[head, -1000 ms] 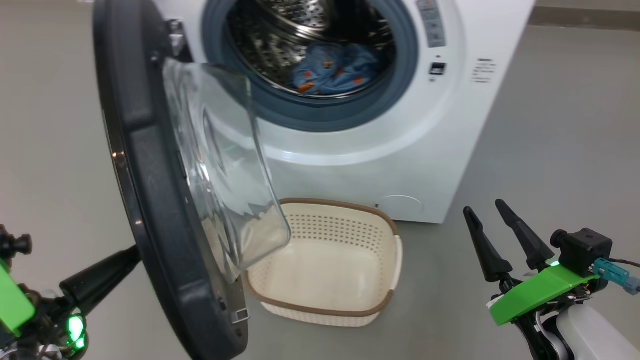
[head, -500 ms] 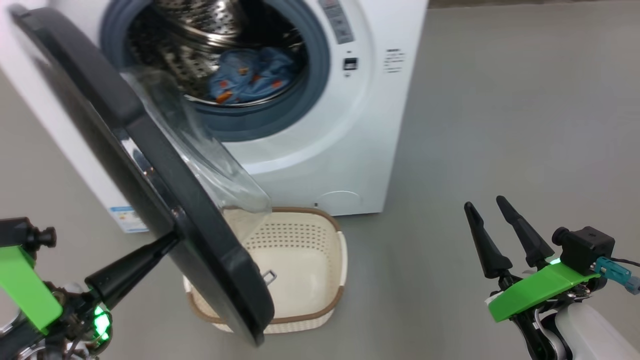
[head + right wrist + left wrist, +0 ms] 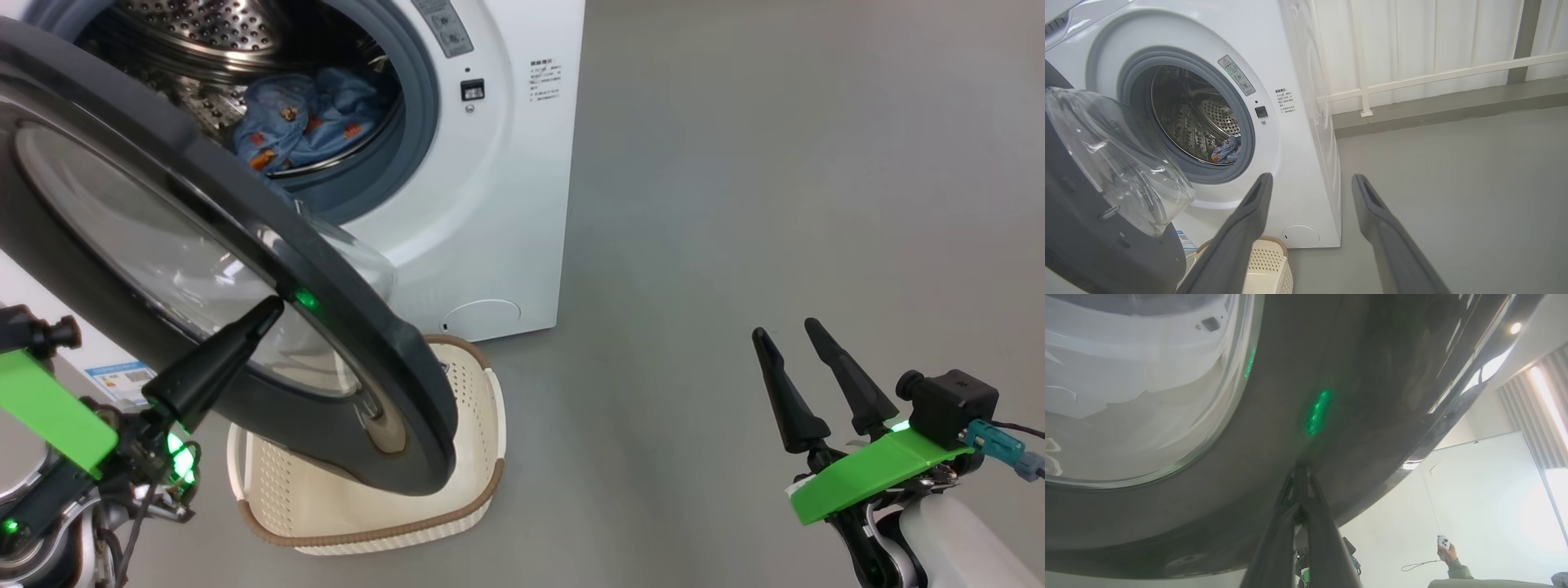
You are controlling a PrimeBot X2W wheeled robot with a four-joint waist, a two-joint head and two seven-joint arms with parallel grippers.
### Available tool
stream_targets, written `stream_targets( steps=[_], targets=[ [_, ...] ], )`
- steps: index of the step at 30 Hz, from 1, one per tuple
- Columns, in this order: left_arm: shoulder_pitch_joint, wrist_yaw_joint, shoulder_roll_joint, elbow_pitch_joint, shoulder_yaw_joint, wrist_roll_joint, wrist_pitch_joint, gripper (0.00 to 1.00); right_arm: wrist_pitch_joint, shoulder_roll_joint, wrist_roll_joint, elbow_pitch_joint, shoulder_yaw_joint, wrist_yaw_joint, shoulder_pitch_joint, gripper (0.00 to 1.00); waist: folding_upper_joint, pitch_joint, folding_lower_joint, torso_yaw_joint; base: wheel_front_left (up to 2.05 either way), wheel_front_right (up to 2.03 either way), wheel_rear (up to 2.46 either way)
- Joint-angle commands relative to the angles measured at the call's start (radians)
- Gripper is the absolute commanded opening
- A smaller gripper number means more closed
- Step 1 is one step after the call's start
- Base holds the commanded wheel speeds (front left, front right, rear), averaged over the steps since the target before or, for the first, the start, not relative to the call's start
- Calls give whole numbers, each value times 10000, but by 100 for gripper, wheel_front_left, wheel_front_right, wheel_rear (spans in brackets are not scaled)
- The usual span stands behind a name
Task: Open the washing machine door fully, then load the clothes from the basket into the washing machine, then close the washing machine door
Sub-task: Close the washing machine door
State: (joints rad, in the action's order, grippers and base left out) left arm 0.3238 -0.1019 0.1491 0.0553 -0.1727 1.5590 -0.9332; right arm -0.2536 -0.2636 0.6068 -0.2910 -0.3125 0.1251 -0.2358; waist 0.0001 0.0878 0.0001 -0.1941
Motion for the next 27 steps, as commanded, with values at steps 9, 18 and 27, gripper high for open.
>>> stream_targets(
  steps=[9, 18, 27],
  targets=[
    [566, 337, 182, -158, -342, -206, 176, 0, -82, -78, -83, 224, -65, 56, 11, 100, -1, -73, -1, 305, 0, 0, 0],
    [482, 521, 160, -243, -491, -295, 374, 0, -82, -128, -73, 204, -93, 56, 73, 100, -1, -186, -1, 779, 0, 0, 0],
    [55, 1467, 381, 63, -465, -1760, 1442, 100, -82, -120, -81, 222, -29, 56, 108, 100, -1, -194, -1, 1098, 0, 0, 0]
  ],
)
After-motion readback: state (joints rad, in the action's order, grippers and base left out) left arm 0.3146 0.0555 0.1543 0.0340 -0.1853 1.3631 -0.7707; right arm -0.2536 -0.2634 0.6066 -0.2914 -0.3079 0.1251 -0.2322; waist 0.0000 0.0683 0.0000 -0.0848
